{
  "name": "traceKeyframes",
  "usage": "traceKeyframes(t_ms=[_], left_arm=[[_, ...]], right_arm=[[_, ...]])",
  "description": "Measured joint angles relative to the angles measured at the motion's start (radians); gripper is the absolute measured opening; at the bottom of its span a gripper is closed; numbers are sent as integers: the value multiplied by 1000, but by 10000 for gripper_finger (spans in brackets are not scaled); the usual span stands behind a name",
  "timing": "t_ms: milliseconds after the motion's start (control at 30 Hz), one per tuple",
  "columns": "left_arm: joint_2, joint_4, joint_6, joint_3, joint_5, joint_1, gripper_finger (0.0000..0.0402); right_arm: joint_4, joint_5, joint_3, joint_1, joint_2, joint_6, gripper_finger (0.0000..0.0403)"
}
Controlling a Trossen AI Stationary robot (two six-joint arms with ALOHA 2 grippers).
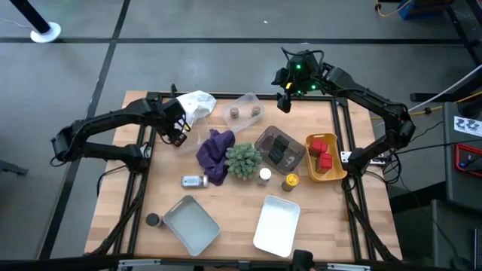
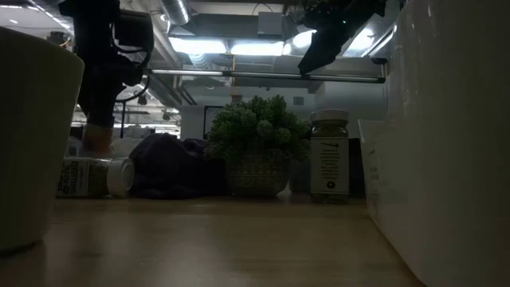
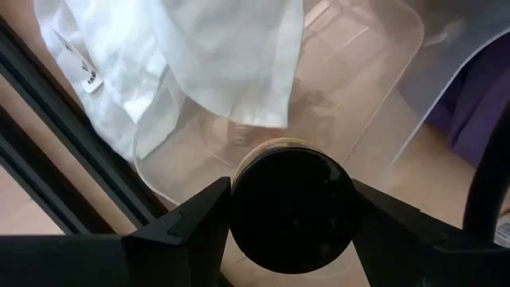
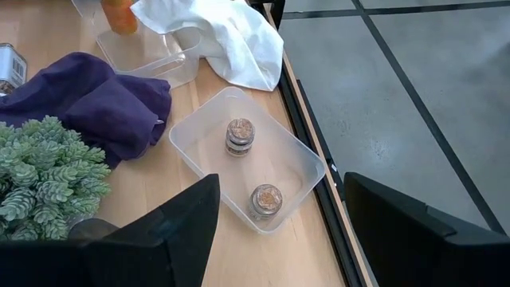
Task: Sort spices by type
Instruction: Put the top black seasoning bottle into the left transparent bin, then put the black seasoning bottle into the left transparent bin
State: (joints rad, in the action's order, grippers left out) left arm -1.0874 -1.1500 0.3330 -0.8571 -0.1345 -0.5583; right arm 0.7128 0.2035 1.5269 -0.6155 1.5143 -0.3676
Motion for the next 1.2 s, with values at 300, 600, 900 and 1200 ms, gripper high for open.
traceKeyframes(t_ms=[300, 600, 900, 1200], left_arm=[[0, 10, -23, -2, -6, 0, 221], [0, 10, -30, -2, -7, -1, 221], [6, 3, -50, -28, -7, -7, 221], [7, -135, -68, -188, -6, 1, 221]], right_arm=[[6, 0, 0, 0, 0, 0, 266], [26, 0, 0, 0, 0, 0, 266], [24, 0, 0, 0, 0, -2, 266], [23, 0, 0, 0, 0, -1, 266]])
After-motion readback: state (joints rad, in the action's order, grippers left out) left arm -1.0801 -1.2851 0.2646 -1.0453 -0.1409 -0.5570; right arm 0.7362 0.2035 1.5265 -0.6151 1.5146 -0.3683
